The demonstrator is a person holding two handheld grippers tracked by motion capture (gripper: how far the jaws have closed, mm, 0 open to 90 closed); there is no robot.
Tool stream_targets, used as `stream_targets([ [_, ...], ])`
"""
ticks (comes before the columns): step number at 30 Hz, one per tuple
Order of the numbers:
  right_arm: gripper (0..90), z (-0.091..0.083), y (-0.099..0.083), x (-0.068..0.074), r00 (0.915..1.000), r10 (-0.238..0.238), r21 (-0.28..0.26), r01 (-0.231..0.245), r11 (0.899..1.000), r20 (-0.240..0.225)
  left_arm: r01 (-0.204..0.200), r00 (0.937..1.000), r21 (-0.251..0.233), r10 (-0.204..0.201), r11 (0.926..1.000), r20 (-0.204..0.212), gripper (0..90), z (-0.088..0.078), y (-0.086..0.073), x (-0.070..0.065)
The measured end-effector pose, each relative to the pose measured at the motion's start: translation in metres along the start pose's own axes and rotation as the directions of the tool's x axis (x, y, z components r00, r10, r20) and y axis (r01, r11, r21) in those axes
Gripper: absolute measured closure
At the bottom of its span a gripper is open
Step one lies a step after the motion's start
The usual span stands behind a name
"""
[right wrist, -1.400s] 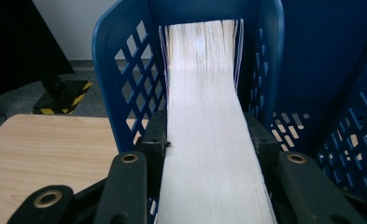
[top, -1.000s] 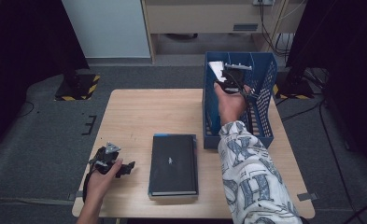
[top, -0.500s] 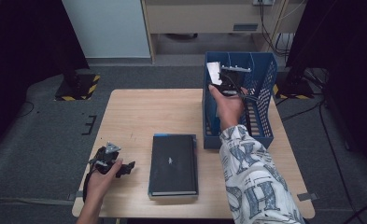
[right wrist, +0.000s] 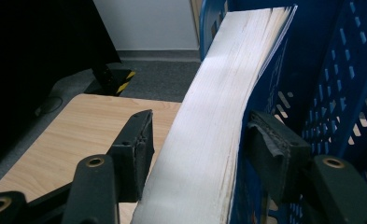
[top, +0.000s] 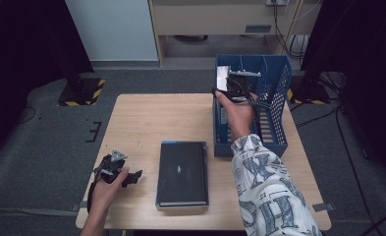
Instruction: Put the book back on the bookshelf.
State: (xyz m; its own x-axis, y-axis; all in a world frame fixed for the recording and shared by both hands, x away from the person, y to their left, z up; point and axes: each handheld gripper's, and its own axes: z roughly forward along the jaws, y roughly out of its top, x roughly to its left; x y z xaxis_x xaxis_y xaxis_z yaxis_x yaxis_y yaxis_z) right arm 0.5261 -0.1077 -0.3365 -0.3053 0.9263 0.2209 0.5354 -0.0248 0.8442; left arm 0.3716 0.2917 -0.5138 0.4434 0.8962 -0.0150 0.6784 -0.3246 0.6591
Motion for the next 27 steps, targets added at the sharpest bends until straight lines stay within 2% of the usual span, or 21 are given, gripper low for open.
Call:
stream_targets([
  [12, 30.3, 0.0006, -0.001, -0.004, 0.9994, 0.006, 0.0, -0.006, 1.0, -0.033, 0.0, 1.0, 0.003, 0.0, 1.0, 0.001, 7.3, 0.0001, 0.0, -0.0001],
  [17, 23.2, -0.0001, -0.0018, -0.0037, 0.9991, -0.018, 0.002, 0.018, 1.0, -0.039, 0.0, 1.0, 0.003, 0.0, 1.0, 0.001, 7.3, 0.0001, -0.0002, 0.0],
  [27, 13.8, -0.0065, -0.0005, -0.0046, 0.9987, -0.028, -0.002, 0.028, 1.0, -0.042, 0.001, 1.0, 0.004, -0.001, 1.0, 0.002, 7.2, 0.0002, -0.0001, -0.0006],
])
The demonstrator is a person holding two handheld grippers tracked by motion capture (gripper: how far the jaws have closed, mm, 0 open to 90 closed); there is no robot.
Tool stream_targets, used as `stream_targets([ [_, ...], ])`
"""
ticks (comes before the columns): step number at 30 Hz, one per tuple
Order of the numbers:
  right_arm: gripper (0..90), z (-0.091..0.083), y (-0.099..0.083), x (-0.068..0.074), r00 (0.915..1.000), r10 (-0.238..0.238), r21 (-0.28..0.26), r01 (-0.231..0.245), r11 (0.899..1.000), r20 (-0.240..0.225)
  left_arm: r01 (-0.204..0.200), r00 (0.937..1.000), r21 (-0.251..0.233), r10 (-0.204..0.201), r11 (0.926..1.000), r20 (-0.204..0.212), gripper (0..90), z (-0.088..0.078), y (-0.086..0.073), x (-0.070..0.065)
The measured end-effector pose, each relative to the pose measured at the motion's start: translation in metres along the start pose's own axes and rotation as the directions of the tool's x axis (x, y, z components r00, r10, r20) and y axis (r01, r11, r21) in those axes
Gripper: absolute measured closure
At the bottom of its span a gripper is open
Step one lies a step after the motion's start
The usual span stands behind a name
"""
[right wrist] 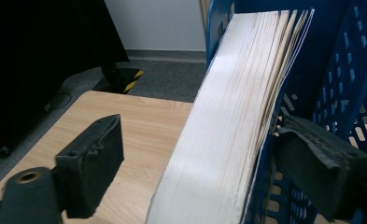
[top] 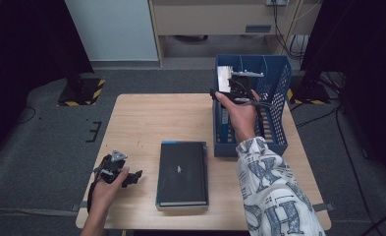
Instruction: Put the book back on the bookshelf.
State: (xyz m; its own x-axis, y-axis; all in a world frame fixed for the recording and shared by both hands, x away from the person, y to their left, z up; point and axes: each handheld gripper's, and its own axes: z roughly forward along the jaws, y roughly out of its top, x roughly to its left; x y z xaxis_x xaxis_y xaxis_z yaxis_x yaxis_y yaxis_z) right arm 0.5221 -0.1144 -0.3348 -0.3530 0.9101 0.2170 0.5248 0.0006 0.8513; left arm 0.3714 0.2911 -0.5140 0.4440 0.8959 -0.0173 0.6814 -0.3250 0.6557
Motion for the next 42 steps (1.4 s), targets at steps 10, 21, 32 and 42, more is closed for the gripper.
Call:
stream_targets([
  [10, 9.0, -0.012, -0.006, -0.006, 0.9998, -0.003, -0.006, 0.003, 1.0, -0.019, -0.004, 1.0, 0.003, 0.004, 1.0, -0.001, 7.0, 0.0, 0.0, 0.0],
  [21, 8.1, -0.027, -0.012, -0.012, 0.9996, -0.02, -0.027, 0.019, 0.999, -0.021, -0.004, 1.0, 0.001, 0.004, 1.0, -0.002, 6.6, 0.0, 0.0, 0.001],
  [32, 7.8, -0.038, -0.019, -0.015, 0.9991, -0.037, -0.031, 0.037, 0.999, -0.019, -0.005, 1.0, 0.0, 0.005, 1.0, -0.002, 6.6, 0.0, 0.0, 0.0],
  [42, 7.7, -0.041, -0.021, -0.015, 0.9978, -0.066, -0.036, 0.065, 0.997, -0.012, -0.005, 1.0, 0.001, 0.005, 1.0, -0.001, 6.5, 0.0, 0.0, 0.0],
])
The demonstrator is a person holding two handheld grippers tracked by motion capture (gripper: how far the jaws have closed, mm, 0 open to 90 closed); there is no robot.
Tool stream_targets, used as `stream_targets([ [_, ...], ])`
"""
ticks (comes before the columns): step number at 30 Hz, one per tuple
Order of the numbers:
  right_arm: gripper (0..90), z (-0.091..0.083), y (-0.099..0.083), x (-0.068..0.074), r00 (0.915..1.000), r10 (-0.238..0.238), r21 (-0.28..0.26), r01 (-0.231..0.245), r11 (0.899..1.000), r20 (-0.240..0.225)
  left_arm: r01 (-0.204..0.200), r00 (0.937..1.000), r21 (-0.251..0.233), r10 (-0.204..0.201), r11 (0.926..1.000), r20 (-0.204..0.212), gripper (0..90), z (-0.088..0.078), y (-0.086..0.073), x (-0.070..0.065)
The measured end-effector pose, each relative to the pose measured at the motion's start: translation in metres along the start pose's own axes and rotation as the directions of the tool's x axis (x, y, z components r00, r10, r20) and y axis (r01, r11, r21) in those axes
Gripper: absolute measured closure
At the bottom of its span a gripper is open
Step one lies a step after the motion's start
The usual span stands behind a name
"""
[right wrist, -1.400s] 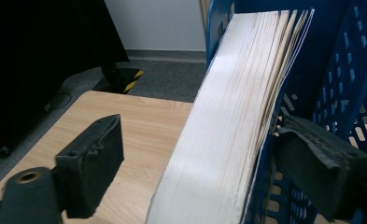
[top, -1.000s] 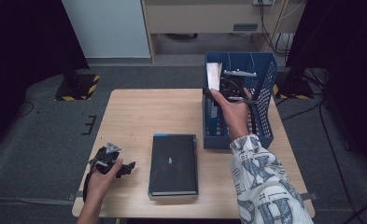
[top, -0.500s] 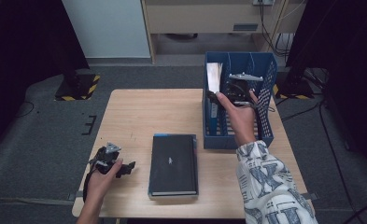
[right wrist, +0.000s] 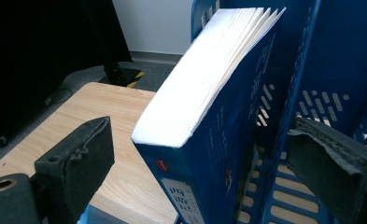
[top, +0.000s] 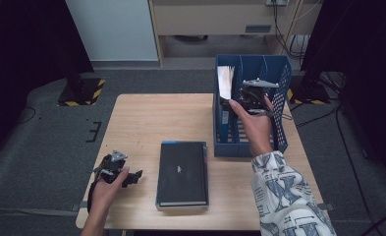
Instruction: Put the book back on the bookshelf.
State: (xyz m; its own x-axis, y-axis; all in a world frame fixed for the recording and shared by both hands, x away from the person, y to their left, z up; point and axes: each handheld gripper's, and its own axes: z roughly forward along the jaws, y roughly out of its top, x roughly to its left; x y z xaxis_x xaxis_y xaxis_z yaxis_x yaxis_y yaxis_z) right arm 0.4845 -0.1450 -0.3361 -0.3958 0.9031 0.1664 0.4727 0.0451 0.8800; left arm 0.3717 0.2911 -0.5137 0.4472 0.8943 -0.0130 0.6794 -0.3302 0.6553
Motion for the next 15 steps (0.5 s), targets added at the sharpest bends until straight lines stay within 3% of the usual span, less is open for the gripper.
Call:
stream_targets([
  [15, 5.4, -0.02, -0.022, -0.001, 0.999, -0.023, 0.007, 0.024, 1.0, -0.039, -0.005, 1.0, -0.017, 0.005, 0.9998, -0.003, 5.6, 0.001, 0.002, 0.0],
])
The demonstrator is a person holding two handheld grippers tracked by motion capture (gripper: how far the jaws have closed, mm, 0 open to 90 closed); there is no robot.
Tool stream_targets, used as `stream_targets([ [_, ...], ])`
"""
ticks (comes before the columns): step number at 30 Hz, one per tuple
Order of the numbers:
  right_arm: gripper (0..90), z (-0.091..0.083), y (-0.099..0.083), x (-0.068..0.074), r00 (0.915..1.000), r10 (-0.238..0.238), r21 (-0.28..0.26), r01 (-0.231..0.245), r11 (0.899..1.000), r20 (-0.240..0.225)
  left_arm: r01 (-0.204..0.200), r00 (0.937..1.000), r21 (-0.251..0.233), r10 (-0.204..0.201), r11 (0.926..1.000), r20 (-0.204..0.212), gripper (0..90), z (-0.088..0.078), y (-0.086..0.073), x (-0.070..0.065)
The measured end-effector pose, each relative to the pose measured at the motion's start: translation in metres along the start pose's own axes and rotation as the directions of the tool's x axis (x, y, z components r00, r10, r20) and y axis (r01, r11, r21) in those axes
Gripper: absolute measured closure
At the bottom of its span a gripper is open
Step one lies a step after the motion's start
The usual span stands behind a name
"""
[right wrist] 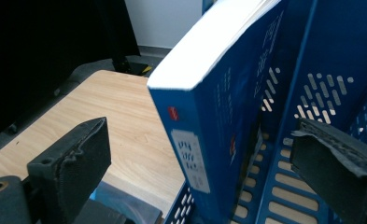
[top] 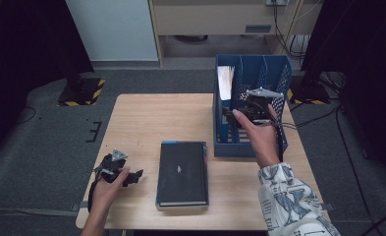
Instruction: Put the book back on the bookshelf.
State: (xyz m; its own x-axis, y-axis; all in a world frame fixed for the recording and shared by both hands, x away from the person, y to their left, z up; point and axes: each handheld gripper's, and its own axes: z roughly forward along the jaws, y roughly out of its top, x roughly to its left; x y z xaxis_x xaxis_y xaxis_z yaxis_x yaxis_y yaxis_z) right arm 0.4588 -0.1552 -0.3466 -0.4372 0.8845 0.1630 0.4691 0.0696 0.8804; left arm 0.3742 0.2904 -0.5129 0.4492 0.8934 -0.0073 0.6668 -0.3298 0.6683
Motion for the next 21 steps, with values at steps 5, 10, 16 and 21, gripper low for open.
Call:
stream_targets([
  [5, 5.2, -0.006, -0.013, -0.004, 0.9995, -0.02, 0.001, 0.02, 1.0, -0.023, 0.006, 1.0, -0.02, -0.006, 0.9998, 0.002, 5.0, 0.0, 0.001, 0.0],
  [10, 6.7, -0.007, -0.03, -0.013, 0.9989, -0.017, 0.011, 0.018, 1.0, -0.043, 0.009, 0.9999, -0.023, -0.009, 0.9997, -0.007, 4.8, -0.002, 0.002, -0.001],
  [16, 8.1, -0.011, -0.046, -0.011, 0.9945, -0.016, 0.007, 0.017, 1.0, -0.103, 0.0, 1.0, -0.036, 0.0, 0.9993, 0.008, 4.5, -0.004, 0.002, -0.001],
  [21, 11.0, -0.015, -0.058, -0.003, 0.9867, -0.048, 0.014, 0.051, 0.999, -0.155, -0.023, 0.9997, -0.035, 0.023, 0.9991, -0.009, 5.1, -0.006, 0.002, -0.006],
])
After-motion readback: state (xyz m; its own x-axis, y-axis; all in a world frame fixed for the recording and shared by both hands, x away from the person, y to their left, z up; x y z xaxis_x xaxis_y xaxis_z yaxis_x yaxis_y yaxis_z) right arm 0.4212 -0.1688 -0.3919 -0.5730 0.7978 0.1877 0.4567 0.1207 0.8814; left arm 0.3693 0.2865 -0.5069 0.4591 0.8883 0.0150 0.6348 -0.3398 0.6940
